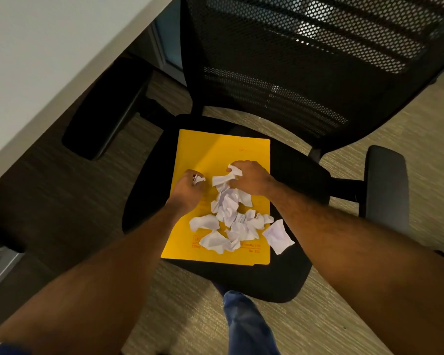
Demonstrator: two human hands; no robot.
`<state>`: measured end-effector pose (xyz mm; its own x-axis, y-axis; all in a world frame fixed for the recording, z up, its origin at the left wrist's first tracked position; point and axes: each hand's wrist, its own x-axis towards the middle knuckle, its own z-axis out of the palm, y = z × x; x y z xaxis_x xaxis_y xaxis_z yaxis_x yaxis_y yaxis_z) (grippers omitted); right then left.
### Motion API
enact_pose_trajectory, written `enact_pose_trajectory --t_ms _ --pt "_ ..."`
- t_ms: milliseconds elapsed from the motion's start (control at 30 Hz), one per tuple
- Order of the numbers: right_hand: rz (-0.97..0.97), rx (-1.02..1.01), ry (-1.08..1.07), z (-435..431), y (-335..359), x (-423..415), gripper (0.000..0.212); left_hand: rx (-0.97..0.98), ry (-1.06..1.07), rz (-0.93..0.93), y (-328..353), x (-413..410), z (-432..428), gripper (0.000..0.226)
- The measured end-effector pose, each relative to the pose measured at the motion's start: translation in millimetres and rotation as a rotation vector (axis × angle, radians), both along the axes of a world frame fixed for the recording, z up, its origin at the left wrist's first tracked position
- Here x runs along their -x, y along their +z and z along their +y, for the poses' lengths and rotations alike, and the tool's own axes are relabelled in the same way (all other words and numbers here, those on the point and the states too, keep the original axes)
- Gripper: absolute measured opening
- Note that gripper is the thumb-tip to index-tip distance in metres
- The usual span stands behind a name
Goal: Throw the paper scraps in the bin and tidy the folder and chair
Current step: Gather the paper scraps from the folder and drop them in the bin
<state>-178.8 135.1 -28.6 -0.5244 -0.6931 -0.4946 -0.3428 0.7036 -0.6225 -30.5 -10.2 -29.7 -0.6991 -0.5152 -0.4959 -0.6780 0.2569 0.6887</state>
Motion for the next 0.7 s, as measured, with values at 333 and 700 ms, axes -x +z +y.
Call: enact_pose_trajectory --t_ms 333,700 --pt "-0.064 0.201 -0.167 -9.1 14.1 -4.9 0.029 -0.185 0.302 0.146 12.5 3.4 6.9 0.031" --pt "-0.191 0.322 -0.244 -8.4 31.0 -46.1 0.03 -0.48 0.543 0.264 19.3 13.1 20.6 0.012"
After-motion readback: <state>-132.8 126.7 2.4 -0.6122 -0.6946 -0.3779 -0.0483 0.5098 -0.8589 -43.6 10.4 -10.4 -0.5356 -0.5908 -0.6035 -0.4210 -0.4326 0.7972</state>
